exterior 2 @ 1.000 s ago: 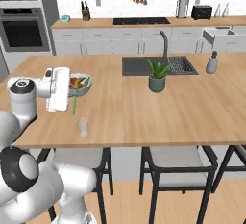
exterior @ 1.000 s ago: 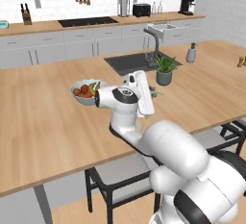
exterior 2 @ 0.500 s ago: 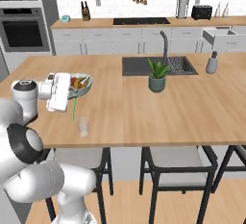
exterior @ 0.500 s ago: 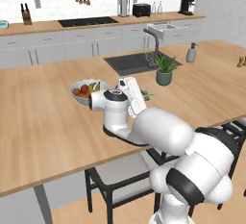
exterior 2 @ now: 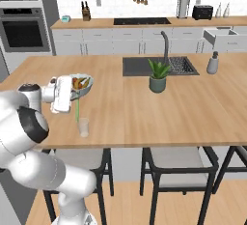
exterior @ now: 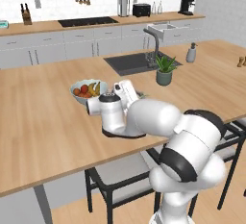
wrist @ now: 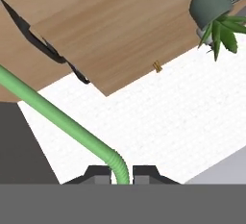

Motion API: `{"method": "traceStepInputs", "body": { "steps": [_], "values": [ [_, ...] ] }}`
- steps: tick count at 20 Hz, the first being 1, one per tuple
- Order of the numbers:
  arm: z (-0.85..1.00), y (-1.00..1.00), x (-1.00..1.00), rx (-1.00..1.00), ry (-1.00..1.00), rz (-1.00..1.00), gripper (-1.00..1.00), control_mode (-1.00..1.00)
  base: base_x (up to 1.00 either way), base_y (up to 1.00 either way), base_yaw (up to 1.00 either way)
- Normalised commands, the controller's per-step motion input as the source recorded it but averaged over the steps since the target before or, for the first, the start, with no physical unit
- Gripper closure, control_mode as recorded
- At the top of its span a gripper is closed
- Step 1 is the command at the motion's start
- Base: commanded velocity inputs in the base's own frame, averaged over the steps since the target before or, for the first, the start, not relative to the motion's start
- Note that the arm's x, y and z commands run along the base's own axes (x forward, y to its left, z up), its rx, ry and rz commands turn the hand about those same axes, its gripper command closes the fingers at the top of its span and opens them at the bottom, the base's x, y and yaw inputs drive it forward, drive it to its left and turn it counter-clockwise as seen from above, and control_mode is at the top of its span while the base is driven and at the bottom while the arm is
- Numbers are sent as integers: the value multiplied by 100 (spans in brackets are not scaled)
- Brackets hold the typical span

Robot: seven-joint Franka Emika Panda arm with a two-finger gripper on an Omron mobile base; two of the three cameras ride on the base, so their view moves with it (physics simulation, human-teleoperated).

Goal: Take a straw from the drawer in front and place it inside the glass cup on the dining counter.

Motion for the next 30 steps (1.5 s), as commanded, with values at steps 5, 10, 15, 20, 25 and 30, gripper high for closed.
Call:
{"method": "traceStepInputs", "body": {
  "steps": [5,10,15,20,25,30],
  "values": [
    [-20,0,4,-7,0,-1,100,-100,0,0,0],
    [-10,0,21,0,0,0,100,-100,0,0,0],
    [-13,1,20,0,0,0,100,-100,0,0,0],
    [-13,5,9,0,0,0,100,-100,0,0,0],
    [-8,7,21,0,0,0,100,-100,0,0,0],
    [-6,3,31,0,0,0,100,-100,0,0,0]
  ]
}}
